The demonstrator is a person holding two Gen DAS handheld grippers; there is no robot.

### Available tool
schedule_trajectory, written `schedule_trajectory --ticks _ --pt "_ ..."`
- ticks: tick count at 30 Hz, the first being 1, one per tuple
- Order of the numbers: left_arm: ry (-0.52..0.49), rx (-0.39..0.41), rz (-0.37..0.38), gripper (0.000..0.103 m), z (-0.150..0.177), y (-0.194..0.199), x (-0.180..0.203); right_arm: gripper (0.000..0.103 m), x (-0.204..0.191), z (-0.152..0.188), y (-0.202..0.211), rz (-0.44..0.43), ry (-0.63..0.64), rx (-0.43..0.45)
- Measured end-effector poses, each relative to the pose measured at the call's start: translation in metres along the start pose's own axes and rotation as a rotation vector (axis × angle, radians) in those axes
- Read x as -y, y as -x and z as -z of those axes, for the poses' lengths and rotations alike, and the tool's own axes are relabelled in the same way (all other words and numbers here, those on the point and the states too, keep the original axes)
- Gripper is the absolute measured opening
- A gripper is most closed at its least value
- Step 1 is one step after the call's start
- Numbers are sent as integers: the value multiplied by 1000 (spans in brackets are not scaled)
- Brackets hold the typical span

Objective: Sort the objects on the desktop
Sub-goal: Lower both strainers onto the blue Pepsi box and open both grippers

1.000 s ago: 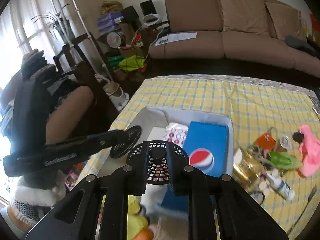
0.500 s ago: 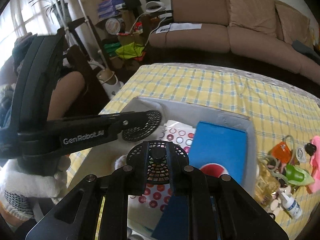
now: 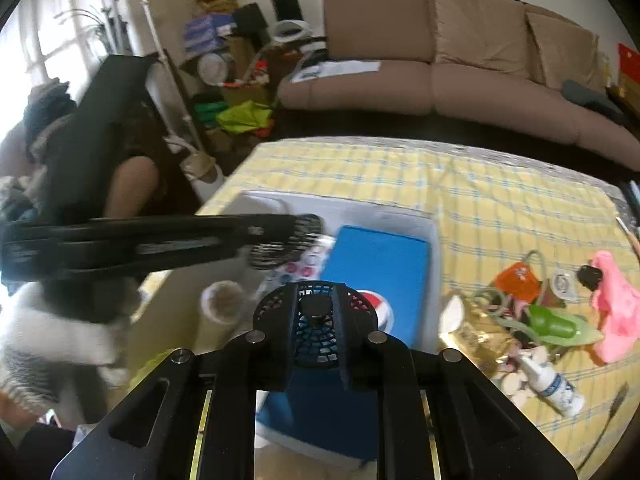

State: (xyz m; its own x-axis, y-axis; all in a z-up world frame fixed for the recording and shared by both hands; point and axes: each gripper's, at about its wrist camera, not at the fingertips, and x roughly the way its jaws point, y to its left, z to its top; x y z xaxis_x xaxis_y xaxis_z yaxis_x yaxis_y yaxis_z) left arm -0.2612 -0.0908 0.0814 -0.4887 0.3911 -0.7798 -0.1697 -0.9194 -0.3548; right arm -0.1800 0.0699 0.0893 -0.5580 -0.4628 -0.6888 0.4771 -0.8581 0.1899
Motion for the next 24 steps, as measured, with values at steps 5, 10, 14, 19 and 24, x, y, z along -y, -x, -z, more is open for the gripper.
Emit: schedule_trajectory --ticks 5,10,14,19,24 --pt "12 -2 -39 16 -2 -1 -16 16 -21 -6 -16 29 61 -35" --pt "12 -5 -16 16 -3 0 -19 16 10 -10 -7 63 -44 -5" --pt "-39 -18 19 16 -8 -1 3 16 25 -9 -5 59 -61 -24" --pt "-108 -81 31 16 -17 -22 42 16 15 10 8 16 -2 -50" --pt "-153 -141 -8 17 -13 -44 57 19 14 23 4 0 28 -89"
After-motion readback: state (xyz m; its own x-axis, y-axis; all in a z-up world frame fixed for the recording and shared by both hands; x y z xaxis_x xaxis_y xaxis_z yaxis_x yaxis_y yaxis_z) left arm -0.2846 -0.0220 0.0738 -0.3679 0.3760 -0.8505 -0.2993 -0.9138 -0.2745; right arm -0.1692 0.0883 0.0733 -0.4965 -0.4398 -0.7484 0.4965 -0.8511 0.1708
